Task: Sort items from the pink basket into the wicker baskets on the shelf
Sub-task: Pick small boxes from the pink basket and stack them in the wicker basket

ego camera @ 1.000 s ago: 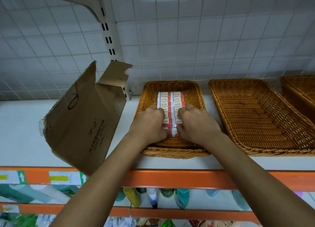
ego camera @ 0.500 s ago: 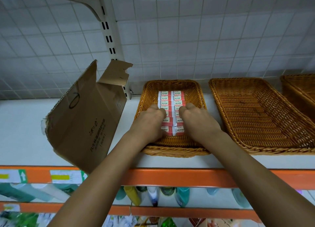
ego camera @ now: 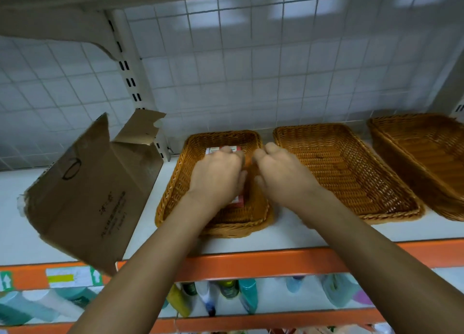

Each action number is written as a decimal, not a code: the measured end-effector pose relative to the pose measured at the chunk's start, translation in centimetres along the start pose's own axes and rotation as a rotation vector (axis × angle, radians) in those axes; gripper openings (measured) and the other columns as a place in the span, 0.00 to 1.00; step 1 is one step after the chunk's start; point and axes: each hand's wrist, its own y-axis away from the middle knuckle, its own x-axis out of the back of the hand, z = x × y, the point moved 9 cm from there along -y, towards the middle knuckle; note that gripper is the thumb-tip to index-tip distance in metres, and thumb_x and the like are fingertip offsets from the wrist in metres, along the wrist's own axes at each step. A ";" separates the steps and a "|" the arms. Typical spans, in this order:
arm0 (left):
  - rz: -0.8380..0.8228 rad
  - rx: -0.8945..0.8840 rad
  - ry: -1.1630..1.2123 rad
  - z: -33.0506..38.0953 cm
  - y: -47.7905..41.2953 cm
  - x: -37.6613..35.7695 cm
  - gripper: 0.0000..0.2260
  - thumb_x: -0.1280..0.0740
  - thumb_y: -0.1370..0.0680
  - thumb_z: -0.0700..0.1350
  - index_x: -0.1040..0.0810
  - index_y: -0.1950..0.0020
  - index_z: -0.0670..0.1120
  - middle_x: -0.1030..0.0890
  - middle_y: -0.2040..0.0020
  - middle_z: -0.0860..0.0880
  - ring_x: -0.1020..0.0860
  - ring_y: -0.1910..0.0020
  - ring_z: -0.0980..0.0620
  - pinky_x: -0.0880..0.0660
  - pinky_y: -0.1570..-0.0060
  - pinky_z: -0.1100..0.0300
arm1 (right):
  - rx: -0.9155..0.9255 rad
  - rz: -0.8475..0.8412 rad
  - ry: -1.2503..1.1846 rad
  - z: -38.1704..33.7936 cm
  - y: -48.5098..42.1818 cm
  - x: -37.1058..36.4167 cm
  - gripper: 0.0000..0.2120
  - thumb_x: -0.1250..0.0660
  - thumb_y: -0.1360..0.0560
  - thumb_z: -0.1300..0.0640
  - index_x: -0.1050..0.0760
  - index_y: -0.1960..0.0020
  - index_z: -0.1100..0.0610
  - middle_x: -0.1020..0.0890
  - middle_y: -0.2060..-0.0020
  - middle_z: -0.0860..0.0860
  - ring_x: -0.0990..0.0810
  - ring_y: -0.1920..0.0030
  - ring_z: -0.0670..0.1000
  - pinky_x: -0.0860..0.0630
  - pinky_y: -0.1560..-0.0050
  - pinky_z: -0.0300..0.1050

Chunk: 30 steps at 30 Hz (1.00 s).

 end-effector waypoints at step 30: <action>0.070 -0.598 0.165 53.4 -9.1 1.5 0.16 0.42 0.21 0.49 0.26 0.36 0.45 0.25 0.40 0.44 0.26 0.41 0.42 0.27 0.46 0.49 | -0.593 0.123 0.176 44.5 26.7 14.1 0.19 0.39 0.23 0.54 0.32 0.34 0.60 0.28 0.40 0.59 0.29 0.39 0.61 0.29 0.43 0.52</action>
